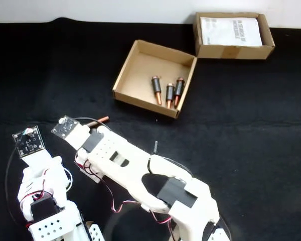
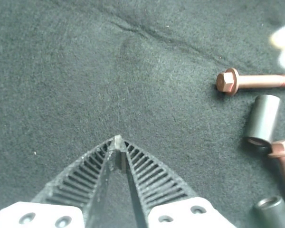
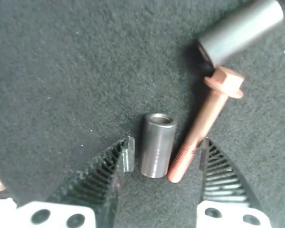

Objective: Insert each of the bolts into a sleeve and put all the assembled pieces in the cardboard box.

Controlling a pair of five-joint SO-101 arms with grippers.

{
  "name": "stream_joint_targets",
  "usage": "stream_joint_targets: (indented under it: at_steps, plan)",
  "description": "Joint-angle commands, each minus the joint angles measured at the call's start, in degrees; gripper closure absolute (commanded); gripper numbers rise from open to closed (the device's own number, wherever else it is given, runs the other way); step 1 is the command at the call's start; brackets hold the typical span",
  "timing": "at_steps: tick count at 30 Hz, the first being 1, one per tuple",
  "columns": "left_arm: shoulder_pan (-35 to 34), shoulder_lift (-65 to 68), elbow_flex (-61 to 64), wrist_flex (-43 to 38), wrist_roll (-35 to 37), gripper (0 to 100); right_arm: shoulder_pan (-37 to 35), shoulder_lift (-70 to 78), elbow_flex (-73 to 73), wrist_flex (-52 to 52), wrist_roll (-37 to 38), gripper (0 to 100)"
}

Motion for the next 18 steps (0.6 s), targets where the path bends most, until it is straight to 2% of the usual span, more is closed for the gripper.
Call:
stream_joint_targets:
  at_steps: [1,5,10,18]
  plan:
    - [-0.48,-0.40,1.10,-0.18,-0.44,99,-0.40,-0.48,-1.80,1.45,0.18,78.9]
    - [-0.48,-0.40,1.10,-0.18,-0.44,99,-0.40,-0.31,-1.80,1.71,0.18,81.3]
    - [-0.48,-0.40,1.10,-0.09,-0.44,99,-0.40,-0.22,-1.71,0.31,0.09,99.3]
    - [-0.48,-0.40,1.10,-0.18,-0.44,99,1.63,-0.31,0.66,-0.40,0.09,99.1]
